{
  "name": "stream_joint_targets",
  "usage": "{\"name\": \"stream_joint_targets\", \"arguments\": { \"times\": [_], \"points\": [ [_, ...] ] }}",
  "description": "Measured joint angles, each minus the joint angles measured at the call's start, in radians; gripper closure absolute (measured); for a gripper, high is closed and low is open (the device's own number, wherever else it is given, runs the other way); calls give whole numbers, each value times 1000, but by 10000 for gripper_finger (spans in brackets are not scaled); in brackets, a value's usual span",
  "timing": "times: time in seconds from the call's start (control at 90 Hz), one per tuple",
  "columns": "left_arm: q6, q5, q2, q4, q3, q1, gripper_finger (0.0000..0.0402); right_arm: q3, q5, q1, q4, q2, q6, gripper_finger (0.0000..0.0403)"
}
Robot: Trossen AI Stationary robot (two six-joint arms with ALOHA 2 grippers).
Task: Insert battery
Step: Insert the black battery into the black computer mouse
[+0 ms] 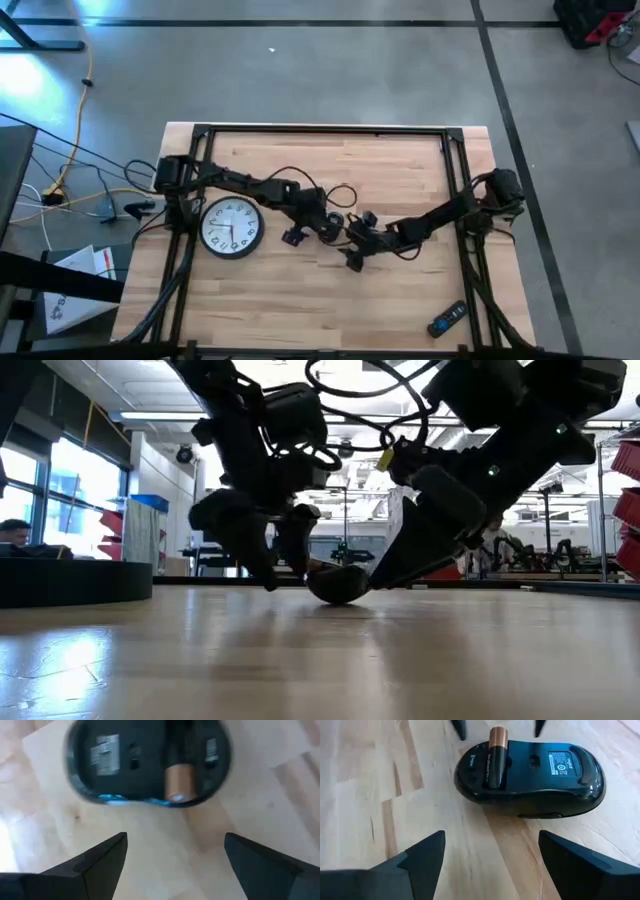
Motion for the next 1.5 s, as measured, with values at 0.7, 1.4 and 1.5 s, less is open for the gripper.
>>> {"name": "stream_joint_targets", "arguments": {
  "times": [0.7, 1.4, 1.5],
  "points": [
    [-575, -104, -8, 225, -154, -83, 85, 0, -145, -158, -303, -117, -473, 111],
    [-875, -415, -4, 365, -160, -186, 85, 72, -508, -393, -296, -65, -961, 111],
    [-864, -402, -5, 367, -160, -161, 85, 72, -507, -393, -269, -47, -978, 111]
  ]
}}
